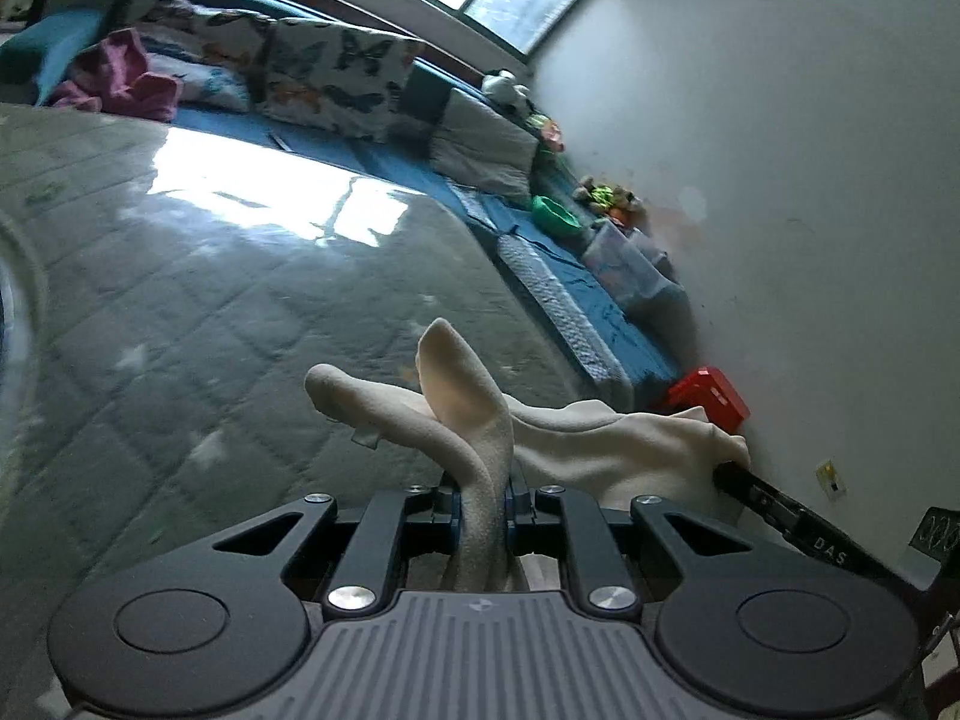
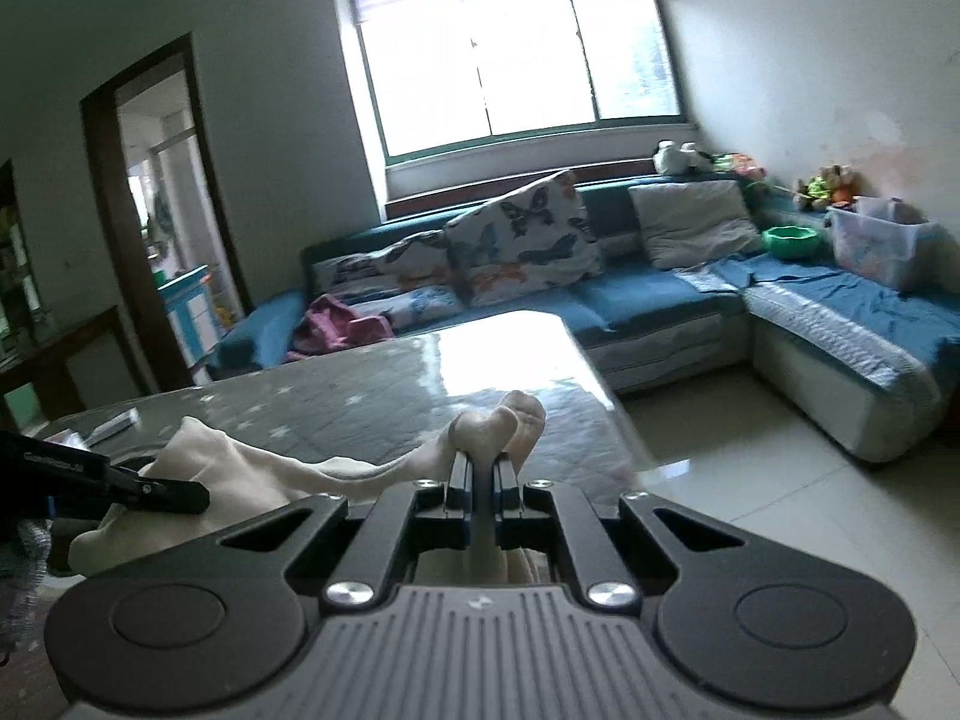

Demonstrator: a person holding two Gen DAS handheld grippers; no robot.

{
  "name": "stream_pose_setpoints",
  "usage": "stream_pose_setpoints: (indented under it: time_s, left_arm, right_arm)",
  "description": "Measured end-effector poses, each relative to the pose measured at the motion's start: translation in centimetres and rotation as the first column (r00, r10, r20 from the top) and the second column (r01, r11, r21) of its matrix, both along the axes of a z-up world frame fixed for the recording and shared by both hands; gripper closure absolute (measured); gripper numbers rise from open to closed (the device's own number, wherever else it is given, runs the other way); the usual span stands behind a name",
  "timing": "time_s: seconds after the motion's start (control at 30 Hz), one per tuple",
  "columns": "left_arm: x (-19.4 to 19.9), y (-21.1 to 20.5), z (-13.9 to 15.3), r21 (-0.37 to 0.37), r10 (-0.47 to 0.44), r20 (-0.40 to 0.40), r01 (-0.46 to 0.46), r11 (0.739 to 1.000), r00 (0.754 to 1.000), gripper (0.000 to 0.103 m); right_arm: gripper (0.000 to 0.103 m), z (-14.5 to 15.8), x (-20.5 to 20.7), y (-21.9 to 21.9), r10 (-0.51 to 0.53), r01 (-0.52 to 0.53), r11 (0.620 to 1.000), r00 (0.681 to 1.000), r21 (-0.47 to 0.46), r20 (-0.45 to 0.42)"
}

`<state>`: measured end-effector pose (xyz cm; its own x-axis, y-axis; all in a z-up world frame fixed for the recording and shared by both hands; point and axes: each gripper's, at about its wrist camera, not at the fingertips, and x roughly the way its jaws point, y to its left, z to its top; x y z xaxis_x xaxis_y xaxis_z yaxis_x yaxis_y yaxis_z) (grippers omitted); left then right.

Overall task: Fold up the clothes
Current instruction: 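Lift the garment with both grippers and fold it over onto itself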

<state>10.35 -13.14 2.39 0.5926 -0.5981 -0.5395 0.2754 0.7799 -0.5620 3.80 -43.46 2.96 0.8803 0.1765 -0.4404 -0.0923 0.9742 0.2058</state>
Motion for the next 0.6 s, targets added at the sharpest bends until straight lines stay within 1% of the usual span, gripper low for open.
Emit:
stream_pose_setpoints:
  time_s: [0.17,0.3,0.47,0.57,0.6]
  left_arm:
    - [1.2,-2.3,-1.0,0.026,-0.034,-0.013,0.035,0.999,0.999,0.089]
    - [1.8,-3.3,-2.9,0.058,-0.044,-0.067,0.048,0.997,0.997,0.089]
    - [1.8,-2.9,-4.4,0.096,-0.030,-0.110,0.041,0.995,0.994,0.089]
    - [1.9,-2.6,-4.8,0.123,-0.019,-0.124,0.035,0.992,0.992,0.085]
    - [1.9,-2.4,-4.8,0.135,-0.015,-0.122,0.031,0.990,0.992,0.082]
  right_arm:
    - [0.098,-1.2,0.5,-1.6,-0.051,0.051,0.999,0.998,0.003,-0.026]
    - [0.098,-3.3,1.1,-2.5,-0.080,0.081,0.997,0.994,0.005,-0.079]
    - [0.097,-5.5,2.0,-3.6,-0.112,0.113,0.994,0.984,0.005,-0.141]
    - [0.096,-6.2,2.3,-4.0,-0.126,0.127,0.992,0.977,-0.005,-0.173]
    - [0.093,-6.4,2.4,-4.0,-0.131,0.131,0.991,0.975,-0.014,-0.180]
